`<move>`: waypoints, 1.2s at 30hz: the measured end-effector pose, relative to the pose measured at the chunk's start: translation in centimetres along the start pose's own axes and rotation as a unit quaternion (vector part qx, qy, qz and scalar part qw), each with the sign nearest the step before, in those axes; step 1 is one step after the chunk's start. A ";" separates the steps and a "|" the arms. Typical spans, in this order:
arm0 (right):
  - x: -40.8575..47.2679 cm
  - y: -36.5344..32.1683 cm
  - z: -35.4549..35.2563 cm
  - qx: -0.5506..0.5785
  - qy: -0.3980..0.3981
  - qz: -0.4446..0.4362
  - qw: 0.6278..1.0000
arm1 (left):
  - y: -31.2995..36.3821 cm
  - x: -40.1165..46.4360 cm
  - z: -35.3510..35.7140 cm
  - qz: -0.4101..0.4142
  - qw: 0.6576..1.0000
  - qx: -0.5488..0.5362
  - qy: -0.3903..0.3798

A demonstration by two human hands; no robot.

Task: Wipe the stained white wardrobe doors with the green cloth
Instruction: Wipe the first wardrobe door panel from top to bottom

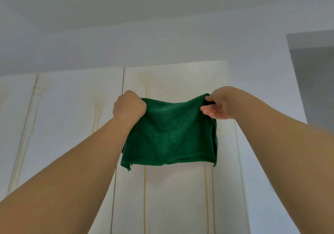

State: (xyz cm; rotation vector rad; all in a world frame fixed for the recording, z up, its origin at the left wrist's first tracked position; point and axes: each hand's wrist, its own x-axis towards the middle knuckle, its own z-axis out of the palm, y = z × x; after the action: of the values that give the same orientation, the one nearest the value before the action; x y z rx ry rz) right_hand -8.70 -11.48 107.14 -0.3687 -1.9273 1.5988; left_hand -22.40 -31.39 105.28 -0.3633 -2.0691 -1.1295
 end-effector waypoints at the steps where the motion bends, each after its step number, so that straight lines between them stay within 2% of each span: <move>1: 0.2 -0.3 0.2 0.116 -0.011 -0.024 0.993 | 0.0 0.2 0.0 0.032 0.999 -0.004 0.036; 2: 0.7 -0.4 0.5 0.197 -0.010 -0.046 0.979 | -0.2 0.2 0.3 0.059 0.996 -0.011 0.058; 4: 2.1 -0.5 1.6 0.287 0.016 -0.090 0.954 | -0.3 0.1 1.0 0.108 0.988 -0.024 0.105; 6: 2.9 -1.2 3.0 0.324 0.090 -0.150 0.930 | 0.1 0.1 1.6 0.131 0.978 -0.051 0.152; 8: 3.0 -1.3 4.3 0.309 0.155 -0.272 0.898 | 0.7 0.0 2.0 0.134 0.969 -0.087 0.187; 9: 2.9 -1.2 5.0 0.277 0.163 -0.335 0.886 | 0.7 0.1 2.1 0.140 0.963 -0.109 0.200; 11: 2.3 -0.8 5.7 0.141 0.173 -0.438 0.871 | 0.6 0.6 2.5 0.160 0.952 -0.150 0.216; 14: 3.5 0.0 5.9 -0.092 0.115 -0.510 0.848 | -0.2 2.5 2.9 0.205 0.942 -0.113 0.239; 15: 4.1 0.0 6.1 -0.179 0.104 -0.519 0.829 | -0.5 3.5 3.0 0.223 0.937 -0.074 0.258; 18: 6.6 -0.5 6.5 -0.382 0.141 -0.557 0.724 | -1.3 6.3 3.4 0.291 0.909 0.057 0.293; 19: 7.6 -1.0 6.7 -0.403 0.164 -0.577 0.691 | -1.4 7.6 3.6 0.312 0.899 0.085 0.295; 21: 8.9 -1.8 7.0 -0.412 0.189 -0.601 0.658 | -1.3 9.2 3.8 0.343 0.888 0.100 0.291; 24: 10.5 -3.2 7.4 -0.426 0.203 -0.593 0.653 | -1.3 11.5 4.7 0.355 0.896 0.044 0.262; 27: 12.2 -4.5 8.0 -0.428 0.217 -0.592 0.647 | -1.4 14.0 5.7 0.296 0.936 -0.021 0.190; 30: 13.6 -5.2 8.4 -0.414 0.216 -0.619 0.631 | -1.4 15.9 6.7 0.246 0.956 0.029 0.160; 33: 15.6 -4.2 8.2 -0.411 0.214 -0.642 0.611 | -0.7 16.3 7.3 0.203 0.962 0.050 0.177; 36: 17.2 -3.8 8.2 -0.411 0.226 -0.622 0.627 | 0.4 16.3 7.7 0.220 0.956 0.071 0.181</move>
State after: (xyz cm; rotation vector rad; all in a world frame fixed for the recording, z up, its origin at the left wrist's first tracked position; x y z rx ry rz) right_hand -26.47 -9.20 114.65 0.2364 -1.6258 -0.3132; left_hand -37.01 -26.47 114.63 -0.4780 -1.6290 -0.7117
